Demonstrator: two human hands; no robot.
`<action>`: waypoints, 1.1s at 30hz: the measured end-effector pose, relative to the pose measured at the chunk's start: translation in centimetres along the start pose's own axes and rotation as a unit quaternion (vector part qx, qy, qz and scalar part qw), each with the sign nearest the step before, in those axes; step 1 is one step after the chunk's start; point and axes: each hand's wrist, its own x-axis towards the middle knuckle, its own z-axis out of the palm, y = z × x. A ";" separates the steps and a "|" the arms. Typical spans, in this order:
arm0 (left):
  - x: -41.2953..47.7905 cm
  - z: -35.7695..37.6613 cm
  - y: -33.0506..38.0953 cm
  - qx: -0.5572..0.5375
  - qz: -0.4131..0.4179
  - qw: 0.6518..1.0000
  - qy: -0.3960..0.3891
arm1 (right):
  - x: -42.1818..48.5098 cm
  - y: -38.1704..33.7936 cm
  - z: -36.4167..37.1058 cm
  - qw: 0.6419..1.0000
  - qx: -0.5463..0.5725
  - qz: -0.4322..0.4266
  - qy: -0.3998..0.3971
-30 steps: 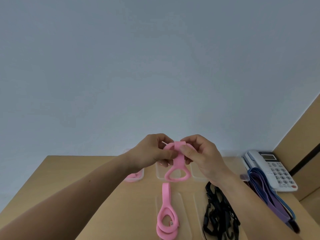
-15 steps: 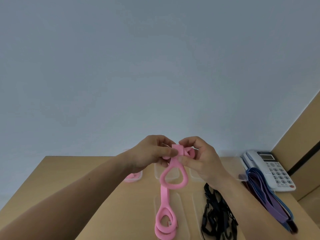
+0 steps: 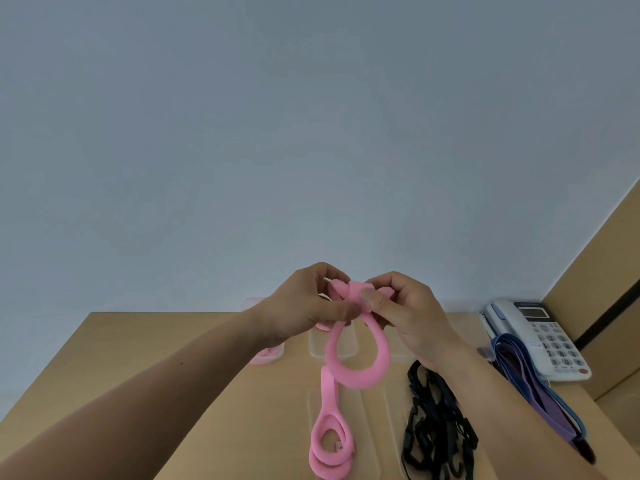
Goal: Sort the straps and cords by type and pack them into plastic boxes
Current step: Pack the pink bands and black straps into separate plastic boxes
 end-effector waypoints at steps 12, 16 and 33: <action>-0.2 -0.3 0.8 -0.101 -0.098 0.986 -0.088 | -0.5 0.7 -0.6 0.999 -0.009 -0.019 -0.049; 0.1 -0.3 0.7 -0.074 -0.071 0.993 -0.059 | -0.5 0.7 -0.5 0.999 -0.018 -0.009 -0.050; 0.3 0.1 -0.4 0.086 -0.021 0.996 -0.020 | 0.4 0.7 -0.5 0.994 -0.111 0.001 -0.022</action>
